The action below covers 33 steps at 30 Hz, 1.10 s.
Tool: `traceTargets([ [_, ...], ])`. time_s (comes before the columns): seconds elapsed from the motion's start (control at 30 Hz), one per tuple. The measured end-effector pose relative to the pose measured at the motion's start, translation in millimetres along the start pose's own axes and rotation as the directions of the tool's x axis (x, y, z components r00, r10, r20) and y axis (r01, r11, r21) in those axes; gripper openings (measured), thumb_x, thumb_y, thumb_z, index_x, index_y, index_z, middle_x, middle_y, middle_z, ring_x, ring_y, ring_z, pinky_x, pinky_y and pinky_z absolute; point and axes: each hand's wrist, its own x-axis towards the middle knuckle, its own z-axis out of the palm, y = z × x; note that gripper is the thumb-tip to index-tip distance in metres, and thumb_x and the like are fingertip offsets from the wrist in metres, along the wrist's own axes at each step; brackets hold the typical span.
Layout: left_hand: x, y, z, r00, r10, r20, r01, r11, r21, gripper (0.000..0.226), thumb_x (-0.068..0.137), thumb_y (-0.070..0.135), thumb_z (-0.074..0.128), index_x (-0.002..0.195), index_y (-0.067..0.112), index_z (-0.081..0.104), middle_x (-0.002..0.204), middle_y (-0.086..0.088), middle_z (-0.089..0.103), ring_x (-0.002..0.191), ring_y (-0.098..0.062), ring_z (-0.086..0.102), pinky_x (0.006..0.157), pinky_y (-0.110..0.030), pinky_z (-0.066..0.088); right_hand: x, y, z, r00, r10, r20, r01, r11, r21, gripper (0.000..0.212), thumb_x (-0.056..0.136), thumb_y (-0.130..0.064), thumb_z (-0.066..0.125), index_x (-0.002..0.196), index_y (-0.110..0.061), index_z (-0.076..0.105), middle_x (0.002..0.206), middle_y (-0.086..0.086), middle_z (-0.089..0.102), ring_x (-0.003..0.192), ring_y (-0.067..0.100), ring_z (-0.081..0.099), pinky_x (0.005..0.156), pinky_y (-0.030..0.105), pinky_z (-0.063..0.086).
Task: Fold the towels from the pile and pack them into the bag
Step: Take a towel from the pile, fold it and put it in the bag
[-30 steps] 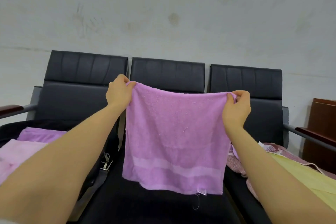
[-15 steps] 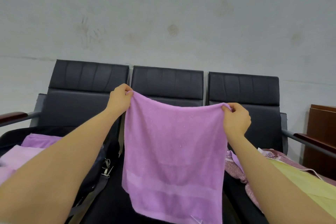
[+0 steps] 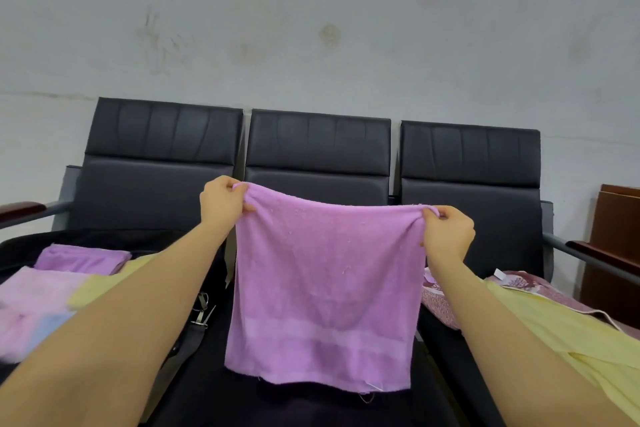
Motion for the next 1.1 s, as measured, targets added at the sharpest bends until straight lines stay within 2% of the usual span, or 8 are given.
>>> traceTargets([
  [0.1,2.8,2.0,1.2,1.000,0.005,0.018,-0.004,1.000,-0.025,0.016,0.091,0.008,0.045,0.096,0.009,0.060,0.052,-0.001,0.064,0.079,-0.024,0.068,0.084,-0.042,0.055,0.7,-4.2,-0.8,0.999,-0.045,0.009,0.045,0.997,0.059,0.020,0.092,-0.005,0.049,0.089,-0.013,0.068,0.074,0.004,0.063,0.055,0.022,0.061,0.059,0.030,0.052],
  [0.3,4.1,6.5,-0.6,0.994,0.095,0.059,-0.095,0.995,-0.007,0.016,0.097,0.009,0.042,0.106,0.011,0.055,0.068,-0.002,0.064,0.073,-0.016,0.065,0.085,-0.037,0.052,3.4,-5.2,2.0,0.998,-0.058,0.000,0.057,0.984,0.170,0.024,0.092,0.000,0.052,0.110,-0.008,0.066,0.096,0.007,0.068,0.076,0.025,0.067,0.071,0.030,0.054],
  [0.47,5.5,8.6,-6.8,0.989,0.149,0.016,-0.149,0.975,0.163,0.015,0.098,0.022,0.044,0.097,0.015,0.057,0.077,-0.006,0.064,0.076,-0.021,0.060,0.072,-0.033,0.046,-0.3,-6.5,-2.6,0.991,-0.136,-0.013,0.137,0.988,0.076,0.015,0.095,-0.007,0.052,0.098,-0.007,0.067,0.083,0.007,0.065,0.067,0.017,0.058,0.059,0.020,0.043],
  [0.6,2.9,13.6,-6.0,0.989,0.148,-0.031,-0.136,0.961,0.239,0.019,0.100,0.029,0.043,0.100,0.015,0.056,0.091,-0.001,0.058,0.080,-0.022,0.053,0.066,-0.033,0.038,-0.7,-4.7,-2.2,0.990,-0.141,-0.031,0.141,0.990,0.000,0.007,0.098,-0.021,0.050,0.094,-0.016,0.053,0.083,0.000,0.057,0.075,0.025,0.062,0.066,0.032,0.046],
  [0.73,0.1,13.4,-3.8,0.992,0.126,-0.026,-0.113,0.952,0.286,0.021,0.099,0.031,0.043,0.096,0.013,0.053,0.086,-0.002,0.056,0.076,-0.023,0.051,0.064,-0.032,0.035,-1.4,0.6,-1.9,0.993,-0.115,0.019,0.116,0.992,-0.051,0.008,0.101,-0.021,0.042,0.097,-0.013,0.042,0.075,-0.001,0.049,0.075,0.029,0.060,0.058,0.030,0.042],
  [0.9,1.6,1.4,-2.5,0.996,0.087,0.018,-0.089,0.979,0.182,0.019,0.098,0.028,0.044,0.093,0.012,0.054,0.077,0.000,0.060,0.050,-0.023,0.064,0.073,-0.042,0.056,-2.1,11.6,-2.1,0.995,-0.088,0.045,0.087,0.996,0.031,0.010,0.097,-0.008,0.044,0.098,-0.013,0.052,0.083,0.010,0.062,0.062,0.020,0.062,0.057,0.025,0.047],
  [1.0,2.4,-9.0,2.6,0.998,0.057,0.022,-0.060,0.990,0.128,0.016,0.097,0.025,0.046,0.092,0.012,0.053,0.075,0.000,0.060,0.055,-0.025,0.067,0.078,-0.048,0.056,0.2,19.8,2.5,0.996,-0.058,0.064,0.052,0.995,0.088,0.017,0.092,-0.002,0.049,0.093,-0.013,0.062,0.085,0.008,0.066,0.076,0.029,0.068,0.074,0.039,0.057],
  [1.1,3.1,-25.0,12.4,1.000,0.020,0.014,-0.022,0.996,0.092,0.016,0.097,0.024,0.046,0.091,0.011,0.053,0.076,-0.003,0.062,0.058,-0.024,0.067,0.078,-0.046,0.056,4.8,35.3,10.5,0.997,-0.009,0.072,0.002,0.995,0.100,0.015,0.090,-0.004,0.054,0.088,-0.011,0.067,0.088,0.012,0.068,0.085,0.031,0.068,0.081,0.042,0.056],
])
